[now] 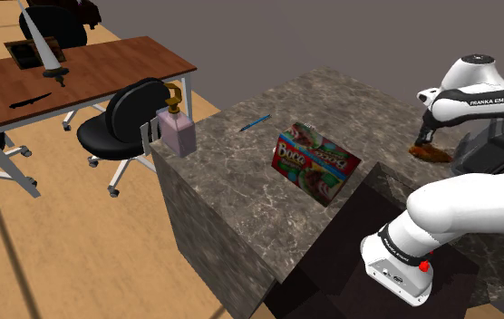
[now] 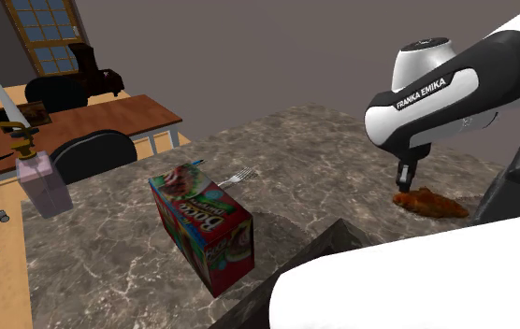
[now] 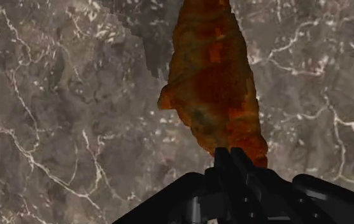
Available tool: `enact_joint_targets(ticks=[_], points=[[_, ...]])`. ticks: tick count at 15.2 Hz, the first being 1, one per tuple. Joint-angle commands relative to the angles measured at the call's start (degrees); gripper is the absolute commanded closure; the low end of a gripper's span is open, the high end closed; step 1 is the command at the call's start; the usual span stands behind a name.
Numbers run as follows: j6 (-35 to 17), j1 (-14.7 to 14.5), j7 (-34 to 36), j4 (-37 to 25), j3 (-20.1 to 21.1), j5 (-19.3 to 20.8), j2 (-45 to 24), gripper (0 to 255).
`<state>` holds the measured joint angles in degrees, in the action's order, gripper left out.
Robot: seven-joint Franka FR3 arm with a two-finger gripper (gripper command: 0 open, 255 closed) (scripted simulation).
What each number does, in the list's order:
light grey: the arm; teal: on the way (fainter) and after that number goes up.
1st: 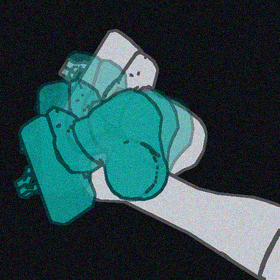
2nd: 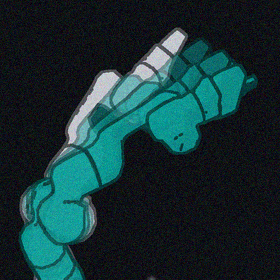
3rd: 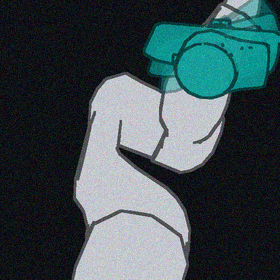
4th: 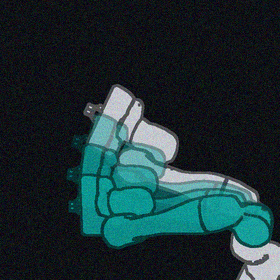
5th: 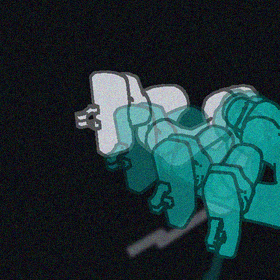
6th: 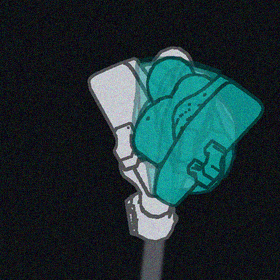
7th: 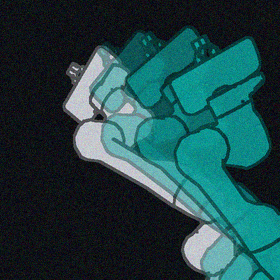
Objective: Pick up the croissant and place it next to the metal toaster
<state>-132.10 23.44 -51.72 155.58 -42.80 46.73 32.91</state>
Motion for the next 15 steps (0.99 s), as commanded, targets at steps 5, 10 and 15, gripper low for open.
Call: enact_joint_targets(ticks=[5,10,15], points=[[-2.83,3.32,-4.01,2.06,-3.05,3.55,3.05,0],[-8.10,8.75,-14.95,3.73,-10.61,8.71,10.04,0],[-14.29,6.36,-13.40,3.32,-15.06,10.97,4.17,0]])
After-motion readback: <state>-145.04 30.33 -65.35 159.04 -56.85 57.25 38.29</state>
